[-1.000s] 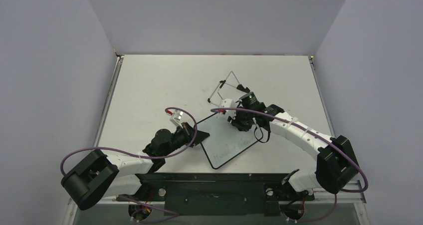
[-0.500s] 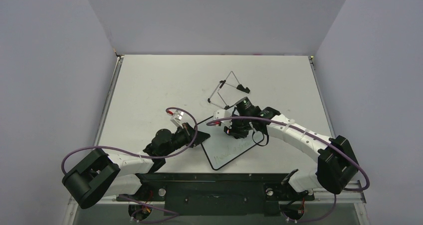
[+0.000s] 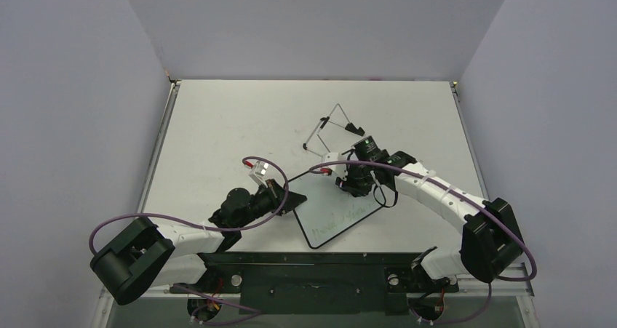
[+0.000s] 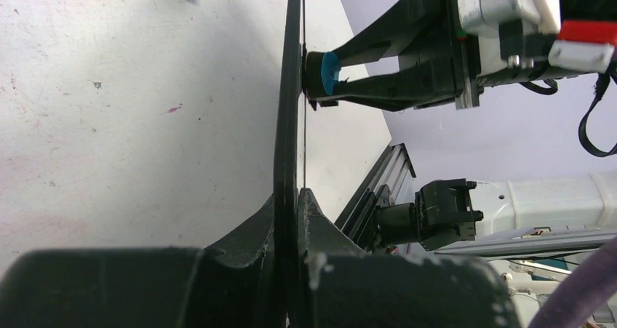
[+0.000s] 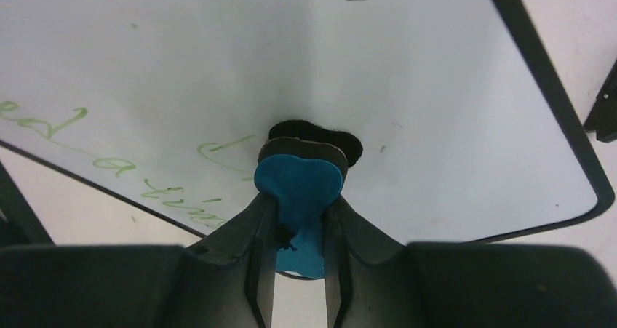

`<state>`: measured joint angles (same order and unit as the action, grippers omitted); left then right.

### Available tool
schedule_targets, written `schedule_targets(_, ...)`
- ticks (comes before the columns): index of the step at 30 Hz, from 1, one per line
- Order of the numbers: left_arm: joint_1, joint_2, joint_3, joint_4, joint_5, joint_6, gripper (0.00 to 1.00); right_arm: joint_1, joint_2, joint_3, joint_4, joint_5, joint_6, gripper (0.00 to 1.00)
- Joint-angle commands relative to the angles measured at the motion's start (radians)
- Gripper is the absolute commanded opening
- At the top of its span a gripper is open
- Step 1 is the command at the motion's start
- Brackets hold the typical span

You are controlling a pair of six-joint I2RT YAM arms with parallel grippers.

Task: Erase the whiteboard
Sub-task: Erase the whiteboard at the center of the board.

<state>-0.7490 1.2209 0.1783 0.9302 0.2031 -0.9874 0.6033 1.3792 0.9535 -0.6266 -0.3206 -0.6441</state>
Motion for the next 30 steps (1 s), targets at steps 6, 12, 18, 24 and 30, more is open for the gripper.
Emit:
schedule_targets(6, 0.01, -0.061, 0.012, 0.127, 0.033, -0.008, 0.0, 0.098, -0.035, -0.022, -0.097, -0.119, -0.225, 0.0)
schedule_targets(12, 0.013, -0.053, 0.016, 0.126, 0.037, -0.009, 0.0, 0.039, -0.072, -0.033, 0.038, -0.003, -0.112, 0.0)
schedule_targets(18, 0.012, -0.036, 0.019, 0.139, 0.045, -0.012, 0.0, 0.005, -0.105, -0.059, 0.078, 0.006, -0.108, 0.0)
schedule_targets(24, 0.011, -0.045, 0.017, 0.138, 0.043, -0.012, 0.0, 0.006, -0.118, -0.052, -0.083, -0.225, -0.279, 0.0)
schedule_targets(30, 0.012, -0.043, 0.019, 0.136, 0.045, -0.011, 0.0, 0.003, -0.117, -0.056, -0.071, -0.163, -0.277, 0.0)
